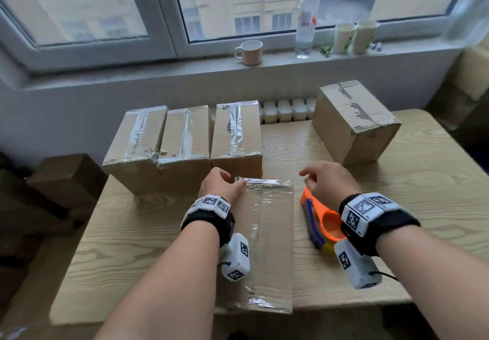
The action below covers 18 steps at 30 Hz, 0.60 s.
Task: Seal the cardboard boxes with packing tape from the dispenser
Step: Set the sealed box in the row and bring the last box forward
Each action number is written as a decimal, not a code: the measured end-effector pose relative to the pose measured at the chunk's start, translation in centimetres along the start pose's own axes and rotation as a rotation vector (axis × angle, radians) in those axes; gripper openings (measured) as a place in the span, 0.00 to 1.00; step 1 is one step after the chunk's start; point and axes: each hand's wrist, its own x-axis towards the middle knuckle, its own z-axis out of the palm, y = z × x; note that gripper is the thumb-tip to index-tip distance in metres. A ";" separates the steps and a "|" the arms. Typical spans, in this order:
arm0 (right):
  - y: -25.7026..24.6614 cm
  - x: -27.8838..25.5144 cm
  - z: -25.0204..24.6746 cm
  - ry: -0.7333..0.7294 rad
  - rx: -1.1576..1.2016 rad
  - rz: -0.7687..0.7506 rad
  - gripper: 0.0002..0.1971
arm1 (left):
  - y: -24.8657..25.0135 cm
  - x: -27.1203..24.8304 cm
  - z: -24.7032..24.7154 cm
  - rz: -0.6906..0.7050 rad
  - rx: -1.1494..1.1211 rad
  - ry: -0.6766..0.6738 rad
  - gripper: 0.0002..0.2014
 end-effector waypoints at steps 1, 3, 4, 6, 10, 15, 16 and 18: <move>-0.7 -0.2 -0.3 0.009 -0.018 -0.056 0.14 | 0.4 -0.1 -0.3 0.064 0.017 0.030 0.10; -1.9 -0.6 -0.4 -0.013 -0.061 -0.138 0.15 | 1.4 -0.3 -0.7 0.203 0.091 0.001 0.03; -2.4 -0.8 -0.1 -0.040 -0.075 -0.160 0.15 | 1.8 -0.4 -0.6 0.265 0.131 -0.037 0.04; -3.1 -0.9 0.6 -0.076 -0.100 -0.201 0.17 | 2.4 -0.8 -0.1 0.358 0.211 -0.099 0.04; -3.8 -1.0 1.8 -0.117 -0.171 -0.272 0.19 | 2.6 -0.7 0.9 0.451 0.363 -0.123 0.06; -3.9 -0.3 2.4 -0.169 -0.159 -0.242 0.18 | 2.8 0.1 1.0 0.437 0.383 -0.121 0.06; -3.9 -0.1 2.6 -0.174 -0.160 -0.229 0.17 | 2.8 0.2 1.0 0.423 0.378 -0.131 0.06; -4.0 0.3 2.8 -0.185 -0.163 -0.200 0.17 | 2.7 0.5 1.1 0.382 0.347 -0.149 0.05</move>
